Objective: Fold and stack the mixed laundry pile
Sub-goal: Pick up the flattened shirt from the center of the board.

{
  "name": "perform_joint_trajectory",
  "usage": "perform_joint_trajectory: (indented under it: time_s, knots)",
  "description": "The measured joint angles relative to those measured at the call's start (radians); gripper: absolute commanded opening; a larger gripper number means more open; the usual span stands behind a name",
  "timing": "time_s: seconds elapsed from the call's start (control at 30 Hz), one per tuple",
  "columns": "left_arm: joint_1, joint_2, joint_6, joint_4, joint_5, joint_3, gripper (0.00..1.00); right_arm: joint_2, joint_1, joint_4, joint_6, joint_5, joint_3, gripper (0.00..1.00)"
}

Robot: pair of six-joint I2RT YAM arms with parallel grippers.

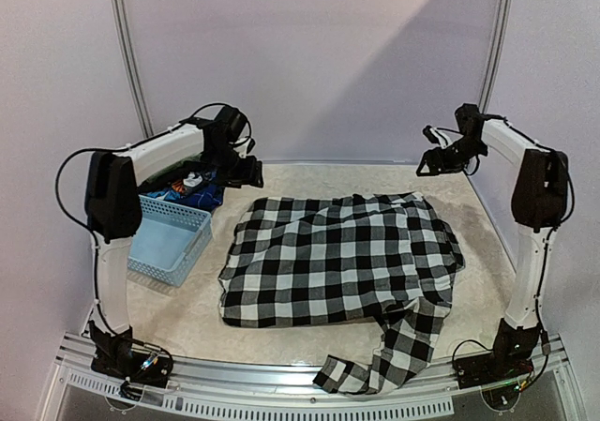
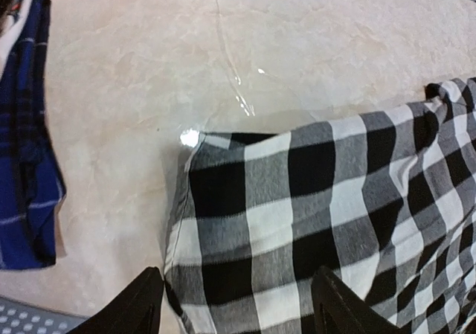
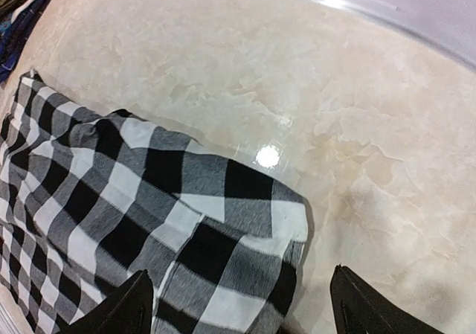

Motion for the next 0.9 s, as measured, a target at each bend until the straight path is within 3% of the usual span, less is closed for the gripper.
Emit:
perform_joint_trajectory:
  time_s: [0.23, 0.43, 0.53, 0.73, 0.9]
  knots:
    - [0.042, 0.203, 0.004, 0.063, 0.055, 0.100, 0.71, 0.283, -0.003, -0.035, 0.045, -0.047, 0.123, 0.84]
    - [0.068, 0.285, 0.000, 0.068, 0.072, 0.148, 0.66, 0.315, -0.006, -0.044, 0.050, -0.051, 0.148, 0.83]
    - [0.077, 0.311, -0.008, 0.068, 0.074, 0.163, 0.62, 0.327, -0.013, -0.040, 0.053, -0.054, 0.148, 0.78]
    - [0.089, 0.334, -0.024, 0.086, 0.114, 0.166, 0.54, 0.372, -0.034, -0.039, 0.065, -0.121, 0.200, 0.58]
    - [0.092, 0.346, -0.024, 0.117, 0.135, 0.167, 0.26, 0.406, -0.041, -0.036, 0.081, -0.181, 0.227, 0.18]
